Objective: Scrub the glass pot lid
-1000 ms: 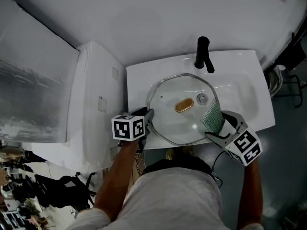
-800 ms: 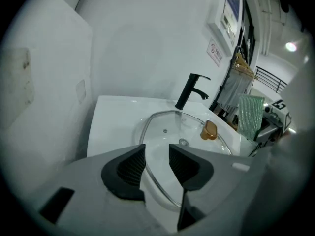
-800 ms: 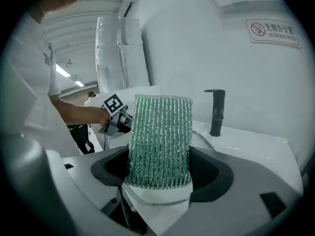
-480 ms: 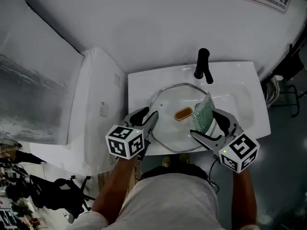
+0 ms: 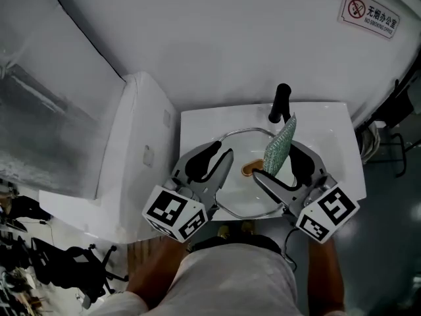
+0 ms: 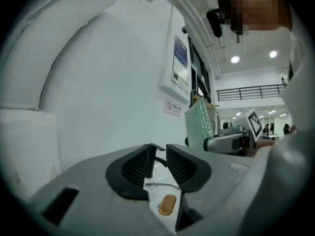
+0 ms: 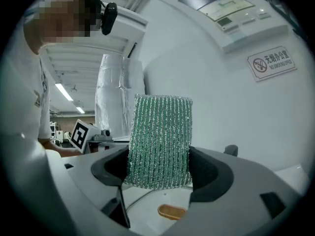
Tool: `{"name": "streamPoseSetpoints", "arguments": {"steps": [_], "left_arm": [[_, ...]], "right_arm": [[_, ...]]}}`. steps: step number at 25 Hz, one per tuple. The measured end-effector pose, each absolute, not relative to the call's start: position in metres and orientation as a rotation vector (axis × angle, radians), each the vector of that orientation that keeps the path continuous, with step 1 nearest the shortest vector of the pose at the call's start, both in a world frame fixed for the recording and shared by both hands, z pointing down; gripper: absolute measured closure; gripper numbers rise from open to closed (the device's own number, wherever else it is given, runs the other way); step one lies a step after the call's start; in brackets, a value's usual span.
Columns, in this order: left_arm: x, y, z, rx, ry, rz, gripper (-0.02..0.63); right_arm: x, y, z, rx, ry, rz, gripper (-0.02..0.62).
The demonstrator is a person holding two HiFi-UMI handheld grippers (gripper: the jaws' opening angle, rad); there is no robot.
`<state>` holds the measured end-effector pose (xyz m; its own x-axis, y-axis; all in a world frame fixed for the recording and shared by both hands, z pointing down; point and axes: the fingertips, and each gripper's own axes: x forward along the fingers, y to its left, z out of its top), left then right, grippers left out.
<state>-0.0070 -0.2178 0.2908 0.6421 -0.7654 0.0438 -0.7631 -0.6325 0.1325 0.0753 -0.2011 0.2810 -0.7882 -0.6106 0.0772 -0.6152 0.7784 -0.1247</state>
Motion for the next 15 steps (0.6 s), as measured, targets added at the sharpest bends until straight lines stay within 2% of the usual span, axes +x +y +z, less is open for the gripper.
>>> {"name": "streamPoseSetpoints", "arguments": {"steps": [8,15], "left_arm": [[0.004,-0.201,0.238,2.882,-1.32,-0.166,0.563],[0.012,-0.194,0.232,2.911,-1.302,-0.17,0.583]], "right_arm": [[0.07,-0.196,0.247,1.075,-3.036,0.108,0.247],[0.071,-0.191,0.24,1.127,-3.053,0.043,0.247]]}}
